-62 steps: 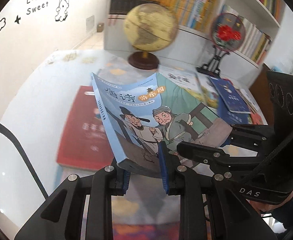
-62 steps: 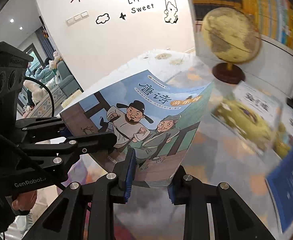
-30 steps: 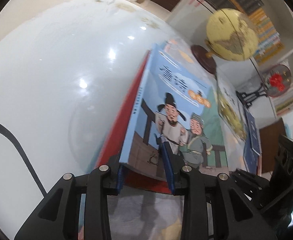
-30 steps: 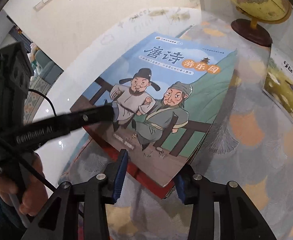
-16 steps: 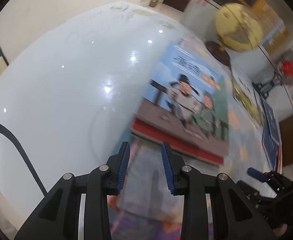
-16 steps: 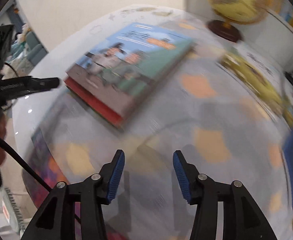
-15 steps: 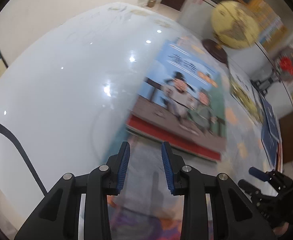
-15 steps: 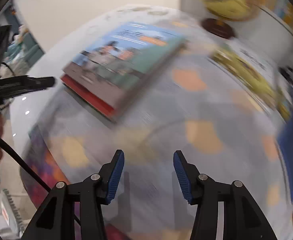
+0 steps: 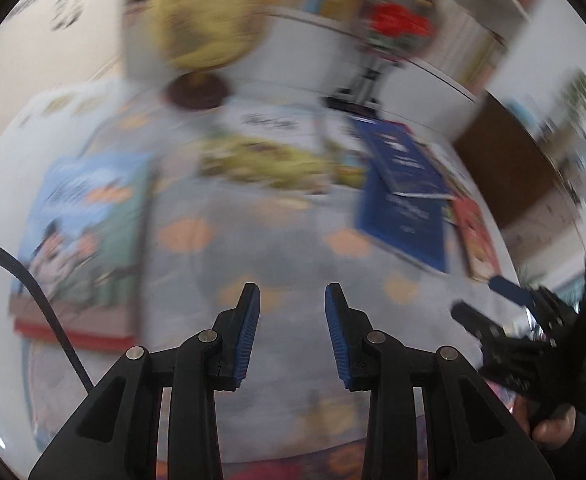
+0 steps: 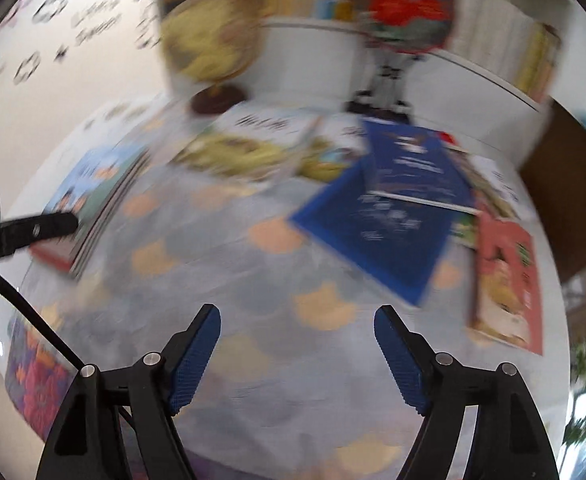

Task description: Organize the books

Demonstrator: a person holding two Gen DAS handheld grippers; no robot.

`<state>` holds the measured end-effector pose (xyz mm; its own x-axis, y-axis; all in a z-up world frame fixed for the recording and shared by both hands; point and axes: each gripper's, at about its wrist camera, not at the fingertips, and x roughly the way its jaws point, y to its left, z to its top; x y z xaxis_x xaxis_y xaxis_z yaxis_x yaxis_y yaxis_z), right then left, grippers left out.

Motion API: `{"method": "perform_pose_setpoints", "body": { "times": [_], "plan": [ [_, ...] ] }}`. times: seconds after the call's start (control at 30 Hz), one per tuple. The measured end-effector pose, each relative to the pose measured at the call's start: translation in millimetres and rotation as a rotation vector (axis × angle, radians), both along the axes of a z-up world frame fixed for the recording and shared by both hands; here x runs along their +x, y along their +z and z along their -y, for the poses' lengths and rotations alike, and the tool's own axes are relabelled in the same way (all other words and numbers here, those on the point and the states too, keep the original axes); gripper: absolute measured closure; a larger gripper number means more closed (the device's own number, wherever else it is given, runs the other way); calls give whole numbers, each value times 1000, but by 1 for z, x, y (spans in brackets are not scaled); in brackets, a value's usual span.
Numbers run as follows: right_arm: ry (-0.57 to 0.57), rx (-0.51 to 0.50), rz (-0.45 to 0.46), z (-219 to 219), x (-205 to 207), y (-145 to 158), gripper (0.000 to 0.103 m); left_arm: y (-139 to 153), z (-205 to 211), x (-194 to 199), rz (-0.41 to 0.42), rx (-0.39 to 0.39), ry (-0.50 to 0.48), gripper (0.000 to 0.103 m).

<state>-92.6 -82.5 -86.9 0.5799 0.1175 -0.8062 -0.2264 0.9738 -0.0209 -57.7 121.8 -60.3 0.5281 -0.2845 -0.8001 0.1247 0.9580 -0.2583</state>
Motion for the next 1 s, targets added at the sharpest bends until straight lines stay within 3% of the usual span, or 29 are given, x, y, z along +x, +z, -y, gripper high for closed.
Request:
{"method": "perform_pose_setpoints", "body": {
  "times": [0.27, 0.67, 0.83, 1.0],
  "plan": [
    [-144, 82, -24, 111, 19, -2, 26, -1, 109, 9, -60, 63, -113, 72],
    [-235, 68, -73, 249, 40, -27, 26, -32, 244, 52, -142, 7, -228, 72],
    [-315, 220, -59, 317, 57, -36, 26, -54, 293, 83, -172, -19, -258, 72],
    [-352, 283, -103, 354, 81, -52, 28, -78, 325, 111, -208, -29, -248, 72]
  ]
}}
